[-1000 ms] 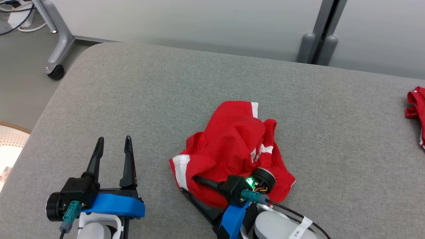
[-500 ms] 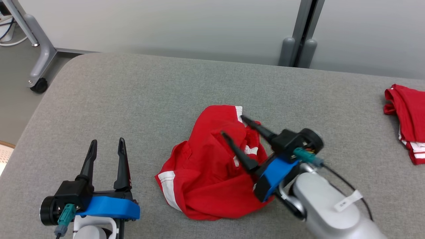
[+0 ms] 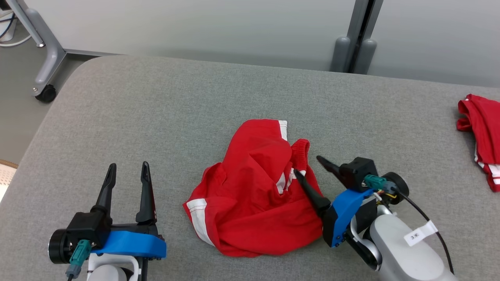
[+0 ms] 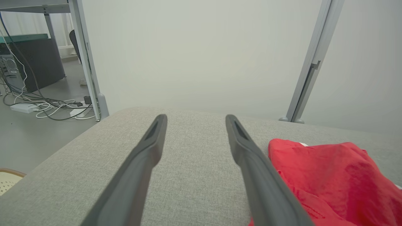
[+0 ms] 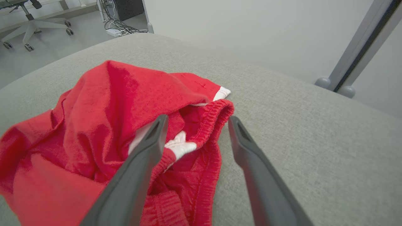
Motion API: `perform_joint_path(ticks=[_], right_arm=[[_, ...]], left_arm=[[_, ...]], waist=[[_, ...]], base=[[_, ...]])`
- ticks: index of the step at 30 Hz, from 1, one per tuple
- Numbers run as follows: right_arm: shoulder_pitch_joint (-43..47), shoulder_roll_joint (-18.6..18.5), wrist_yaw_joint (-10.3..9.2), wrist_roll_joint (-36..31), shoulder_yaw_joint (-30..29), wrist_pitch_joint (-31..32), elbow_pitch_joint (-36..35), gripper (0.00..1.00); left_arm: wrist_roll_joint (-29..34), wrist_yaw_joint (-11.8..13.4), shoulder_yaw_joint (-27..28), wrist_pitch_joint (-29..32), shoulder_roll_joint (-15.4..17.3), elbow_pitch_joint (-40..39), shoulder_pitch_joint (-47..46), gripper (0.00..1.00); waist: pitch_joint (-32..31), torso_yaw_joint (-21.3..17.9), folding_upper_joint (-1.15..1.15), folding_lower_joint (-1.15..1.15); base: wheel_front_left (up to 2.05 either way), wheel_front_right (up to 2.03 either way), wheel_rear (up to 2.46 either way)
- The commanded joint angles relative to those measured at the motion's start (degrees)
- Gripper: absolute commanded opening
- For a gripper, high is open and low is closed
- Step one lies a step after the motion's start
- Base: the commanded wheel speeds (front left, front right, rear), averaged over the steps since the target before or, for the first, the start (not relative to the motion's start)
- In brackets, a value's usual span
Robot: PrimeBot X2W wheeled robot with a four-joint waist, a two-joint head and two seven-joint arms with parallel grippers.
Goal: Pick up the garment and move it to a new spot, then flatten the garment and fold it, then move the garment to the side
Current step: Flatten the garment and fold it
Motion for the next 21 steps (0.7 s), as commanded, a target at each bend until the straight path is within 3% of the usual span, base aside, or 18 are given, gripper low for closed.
perform_joint_path(ticks=[1,8,15,18,21], right_arm=[[0.7,0.2,0.01,0.7,0.5,1.2,0.1,1.00],[1.1,0.0,0.01,5.5,2.8,9.2,2.5,1.00],[0.1,0.6,0.01,12.0,4.4,12.1,4.3,1.00],[-1.4,0.7,0.01,14.1,4.6,11.2,5.0,0.00],[-2.7,0.0,0.01,15.1,4.5,8.9,5.7,0.00]], left_arm=[[-0.2,-0.2,-0.3,-0.1,-0.1,0.0,-0.7,1.00],[-0.5,0.0,-1.2,-0.1,-0.1,0.4,-1.1,1.00],[-1.4,0.2,-2.2,-0.1,-0.1,1.0,-1.2,1.00],[-1.6,0.5,-2.6,-0.1,-0.1,1.1,-1.4,1.00],[-1.9,0.7,-2.7,-0.1,-0.1,1.1,-1.4,1.00]], waist=[[0.1,0.2,0.00,0.01],[0.3,1.3,0.00,0.01],[0.4,2.4,0.00,0.01],[0.6,2.7,0.00,0.01],[0.6,2.8,0.00,0.01]], base=[[0.00,0.00,0.00],[0.00,0.00,0.00],[0.00,0.00,0.00],[0.00,0.00,0.00],[0.00,0.00,0.00]])
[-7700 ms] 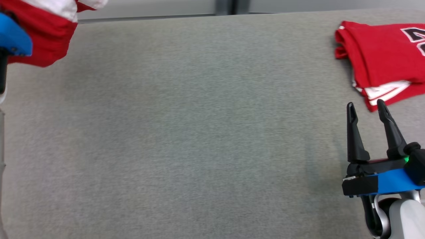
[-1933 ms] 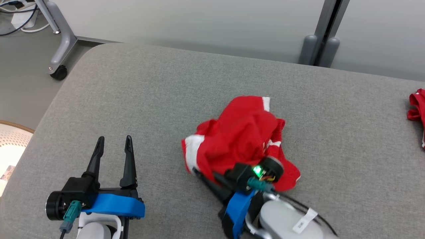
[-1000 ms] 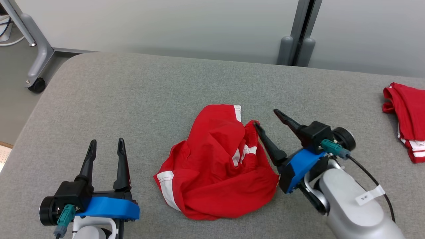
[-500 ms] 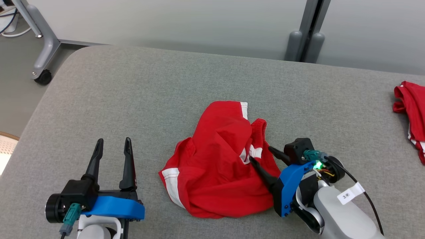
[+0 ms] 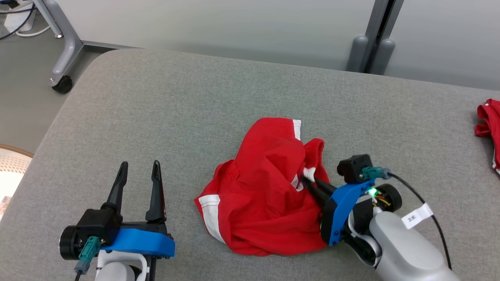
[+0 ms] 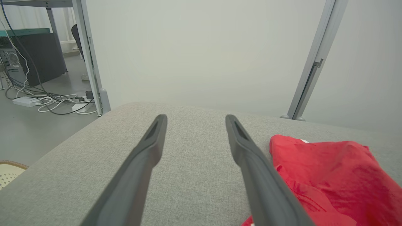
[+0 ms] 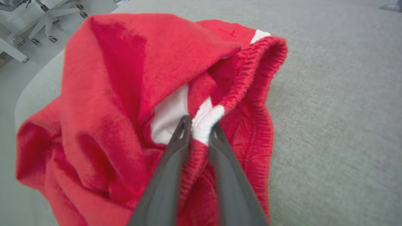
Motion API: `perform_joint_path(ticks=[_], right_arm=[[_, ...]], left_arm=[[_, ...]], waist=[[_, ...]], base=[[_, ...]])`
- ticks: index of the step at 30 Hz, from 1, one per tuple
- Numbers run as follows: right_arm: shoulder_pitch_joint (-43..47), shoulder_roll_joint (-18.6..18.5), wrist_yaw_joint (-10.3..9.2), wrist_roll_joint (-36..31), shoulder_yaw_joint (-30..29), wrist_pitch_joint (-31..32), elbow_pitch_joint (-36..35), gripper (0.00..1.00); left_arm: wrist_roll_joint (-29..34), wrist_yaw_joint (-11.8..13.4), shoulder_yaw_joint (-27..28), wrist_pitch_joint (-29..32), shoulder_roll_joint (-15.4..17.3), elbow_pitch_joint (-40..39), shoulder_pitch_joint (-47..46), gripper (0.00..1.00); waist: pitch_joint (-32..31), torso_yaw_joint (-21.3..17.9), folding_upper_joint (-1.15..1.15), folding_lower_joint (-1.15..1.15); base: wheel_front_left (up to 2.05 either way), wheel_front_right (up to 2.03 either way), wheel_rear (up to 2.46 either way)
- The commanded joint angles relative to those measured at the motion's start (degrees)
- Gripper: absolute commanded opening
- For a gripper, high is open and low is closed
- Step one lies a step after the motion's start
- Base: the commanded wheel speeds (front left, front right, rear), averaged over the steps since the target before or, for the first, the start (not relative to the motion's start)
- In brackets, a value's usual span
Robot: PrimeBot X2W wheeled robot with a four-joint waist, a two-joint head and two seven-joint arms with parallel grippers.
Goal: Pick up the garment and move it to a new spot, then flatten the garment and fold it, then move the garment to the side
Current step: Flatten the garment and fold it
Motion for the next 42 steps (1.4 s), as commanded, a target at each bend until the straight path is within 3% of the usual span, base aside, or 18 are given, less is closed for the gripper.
perform_joint_path(ticks=[1,12,16,22,24,25,34,42], right_arm=[[-1.1,-0.6,0.01,0.7,-0.4,-1.8,0.2,0.00],[-8.0,-5.3,0.01,3.3,-10.6,-9.6,2.8,0.00],[-11.8,-7.1,0.01,1.9,-15.4,-12.0,7.1,0.00],[-16.6,-6.6,0.01,-1.2,-19.5,-15.9,15.3,0.00],[-17.4,-5.8,0.01,-2.2,-18.7,-15.8,17.6,0.53],[-17.8,-5.5,0.01,-2.4,-18.4,-15.9,18.5,1.00],[-15.0,-4.8,0.01,-3.6,-14.3,-18.4,20.7,1.00],[-8.2,-7.6,0.01,-3.2,-13.2,-20.4,14.4,1.00]], left_arm=[[-0.4,0.3,0.1,-0.1,-0.1,0.0,-0.5,1.00],[-0.9,0.7,0.1,-0.1,-0.1,-0.4,-0.6,1.00],[-1.2,0.7,-0.6,-0.1,-0.1,-0.3,-1.4,1.00],[-1.5,0.7,-1.1,-0.1,-0.1,-0.1,-2.1,1.00],[-1.7,0.7,-1.1,-0.1,-0.1,0.0,-2.3,1.00],[-1.7,0.7,-1.1,-0.1,-0.1,0.1,-2.3,1.00],[-0.9,1.0,-0.3,-0.1,-0.1,0.2,-1.9,1.00],[0.8,0.4,2.2,-0.1,0.0,-0.7,-0.5,1.00]], waist=[[-0.1,0.0,0.00,0.01],[0.3,-0.8,0.00,0.01],[1.0,-0.4,0.00,0.01],[2.1,0.3,0.00,0.01],[2.2,0.2,0.00,0.01],[2.3,0.1,0.00,0.01],[1.2,-2.7,0.00,0.01],[-0.1,-6.2,0.00,0.01]], base=[[0.00,0.00,0.00],[0.00,0.00,0.00],[0.00,0.00,0.00],[0.00,0.00,0.00],[0.00,0.00,0.00],[0.00,0.00,0.00],[0.00,0.00,0.00],[0.00,0.00,0.00]])
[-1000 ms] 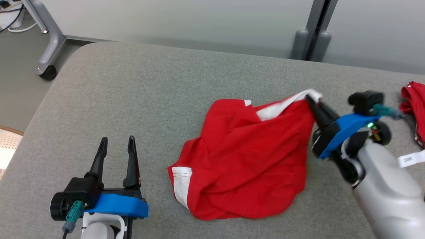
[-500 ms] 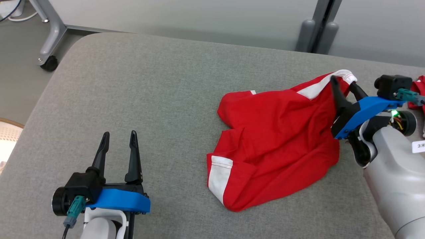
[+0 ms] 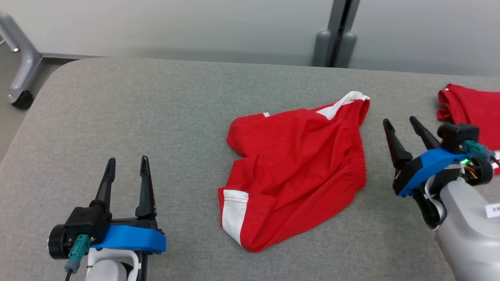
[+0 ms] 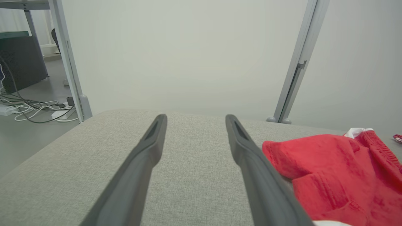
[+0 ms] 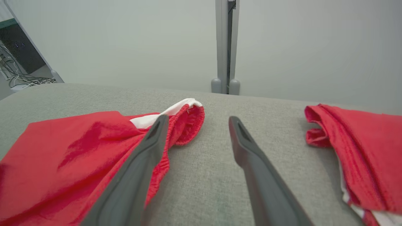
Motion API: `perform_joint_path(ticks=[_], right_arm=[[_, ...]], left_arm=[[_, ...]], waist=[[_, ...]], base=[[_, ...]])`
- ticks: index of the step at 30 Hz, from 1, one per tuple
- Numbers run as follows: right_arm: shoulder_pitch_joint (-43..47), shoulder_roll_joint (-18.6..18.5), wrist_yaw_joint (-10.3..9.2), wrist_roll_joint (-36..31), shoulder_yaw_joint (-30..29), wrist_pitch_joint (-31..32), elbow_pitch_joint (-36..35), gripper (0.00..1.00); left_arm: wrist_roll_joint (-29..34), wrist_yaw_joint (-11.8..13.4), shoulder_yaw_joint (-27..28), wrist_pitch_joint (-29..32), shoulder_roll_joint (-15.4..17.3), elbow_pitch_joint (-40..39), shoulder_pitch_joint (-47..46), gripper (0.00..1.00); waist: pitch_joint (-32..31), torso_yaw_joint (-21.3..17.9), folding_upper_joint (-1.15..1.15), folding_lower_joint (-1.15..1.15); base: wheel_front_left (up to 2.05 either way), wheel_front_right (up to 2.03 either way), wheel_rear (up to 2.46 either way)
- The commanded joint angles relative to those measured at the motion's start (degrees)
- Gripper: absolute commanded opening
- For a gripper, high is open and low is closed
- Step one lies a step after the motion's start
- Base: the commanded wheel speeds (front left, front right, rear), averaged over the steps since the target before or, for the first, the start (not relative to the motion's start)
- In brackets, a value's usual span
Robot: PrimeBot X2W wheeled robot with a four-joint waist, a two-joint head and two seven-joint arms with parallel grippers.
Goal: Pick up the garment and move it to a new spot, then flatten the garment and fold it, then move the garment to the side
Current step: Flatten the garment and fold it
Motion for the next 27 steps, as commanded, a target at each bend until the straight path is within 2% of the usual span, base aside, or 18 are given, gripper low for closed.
perform_joint_path(ticks=[1,7,16,21,27], right_arm=[[1.2,-0.6,0.01,-0.2,-0.6,-0.3,-1.5,1.00],[9.1,-0.6,0.01,-3.6,-6.9,-0.4,-14.8,1.00],[22.6,4.8,0.01,-10.6,-15.3,-0.4,-32.0,1.00],[29.9,8.3,0.01,-13.2,-19.0,-0.4,-38.5,1.00],[34.8,11.0,0.01,-14.4,-20.1,1.2,-43.0,1.00]], left_arm=[[0.4,-0.2,0.7,-0.1,0.0,-0.3,0.5,1.00],[1.7,-0.7,2.2,-0.1,0.2,-0.8,1.5,1.00],[3.0,-1.2,3.2,-0.1,0.3,-0.9,2.8,1.00],[3.4,-1.5,3.5,-0.1,0.4,-1.1,3.3,1.00],[4.1,-1.4,4.1,-0.1,0.5,-1.3,4.0,1.00]], waist=[[-0.5,-0.9,0.00,0.00],[-1.5,-3.2,0.00,0.00],[-3.5,-5.2,0.00,0.00],[-4.3,-5.4,0.00,0.00],[-4.7,-5.8,0.00,0.00]], base=[[0.00,0.00,0.00],[0.00,0.00,0.00],[0.00,0.00,0.00],[0.00,0.00,0.00],[0.00,0.00,0.00]])
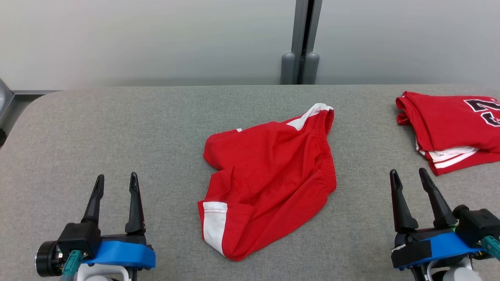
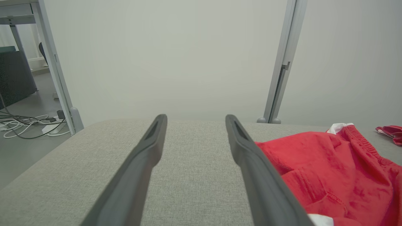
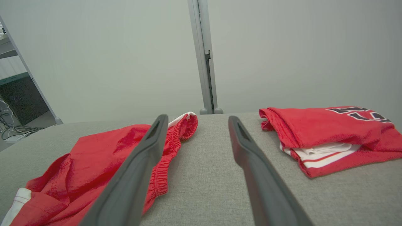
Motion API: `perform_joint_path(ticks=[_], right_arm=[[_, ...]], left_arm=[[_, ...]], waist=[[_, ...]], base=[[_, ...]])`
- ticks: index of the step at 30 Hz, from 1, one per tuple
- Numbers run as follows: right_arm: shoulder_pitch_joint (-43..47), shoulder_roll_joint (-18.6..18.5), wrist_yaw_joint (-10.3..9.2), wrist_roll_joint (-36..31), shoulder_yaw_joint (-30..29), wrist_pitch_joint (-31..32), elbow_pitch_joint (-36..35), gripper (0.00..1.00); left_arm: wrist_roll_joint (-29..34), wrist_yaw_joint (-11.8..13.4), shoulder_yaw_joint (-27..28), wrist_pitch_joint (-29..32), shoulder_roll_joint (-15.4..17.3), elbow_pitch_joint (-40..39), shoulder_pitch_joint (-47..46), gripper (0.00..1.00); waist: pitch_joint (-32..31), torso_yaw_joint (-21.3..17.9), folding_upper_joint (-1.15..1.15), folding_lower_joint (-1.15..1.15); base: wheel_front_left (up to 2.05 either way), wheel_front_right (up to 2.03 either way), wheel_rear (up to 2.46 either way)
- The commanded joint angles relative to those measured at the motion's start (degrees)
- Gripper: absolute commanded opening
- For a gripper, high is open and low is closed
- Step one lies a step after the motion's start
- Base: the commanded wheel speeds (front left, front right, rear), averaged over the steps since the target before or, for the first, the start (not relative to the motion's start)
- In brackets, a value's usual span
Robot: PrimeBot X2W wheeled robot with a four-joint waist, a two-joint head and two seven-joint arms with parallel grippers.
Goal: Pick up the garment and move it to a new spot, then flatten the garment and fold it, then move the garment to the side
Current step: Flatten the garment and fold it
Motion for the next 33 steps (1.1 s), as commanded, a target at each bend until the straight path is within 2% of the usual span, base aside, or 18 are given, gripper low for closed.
perform_joint_path(ticks=[1,7,11,21,33], right_arm=[[1.0,0.5,0.01,-0.4,-0.3,0.5,-0.9,1.00],[1.7,1.3,0.01,-1.7,-0.2,1.8,-2.5,1.00],[2.0,1.6,0.01,-2.1,0.0,2.3,-2.7,1.00],[0.3,1.3,0.01,-2.1,0.9,2.5,-2.0,1.00],[-0.4,1.1,0.01,-1.7,0.4,1.9,-0.8,1.00]], left_arm=[[0.5,0.0,0.3,-0.1,0.2,-0.2,0.2,1.00],[1.1,-0.3,-0.1,-0.1,0.3,0.0,-0.1,1.00],[2.4,-0.8,-2.7,-0.1,0.7,0.4,-1.7,1.00],[2.8,-1.9,-12.4,0.8,2.6,4.5,-8.2,1.00],[-3.7,-1.9,-26.4,9.4,6.1,10.0,-10.0,1.00]], waist=[[-0.1,-0.1,0.00,0.00],[-0.3,0.0,0.00,0.00],[-0.5,0.2,0.00,0.00],[0.4,-0.8,0.00,0.00],[2.0,-2.3,0.00,0.00]], base=[[0.00,0.00,0.00],[0.00,0.00,0.00],[0.00,0.00,0.00],[0.00,0.00,0.00],[0.00,0.00,0.00]])
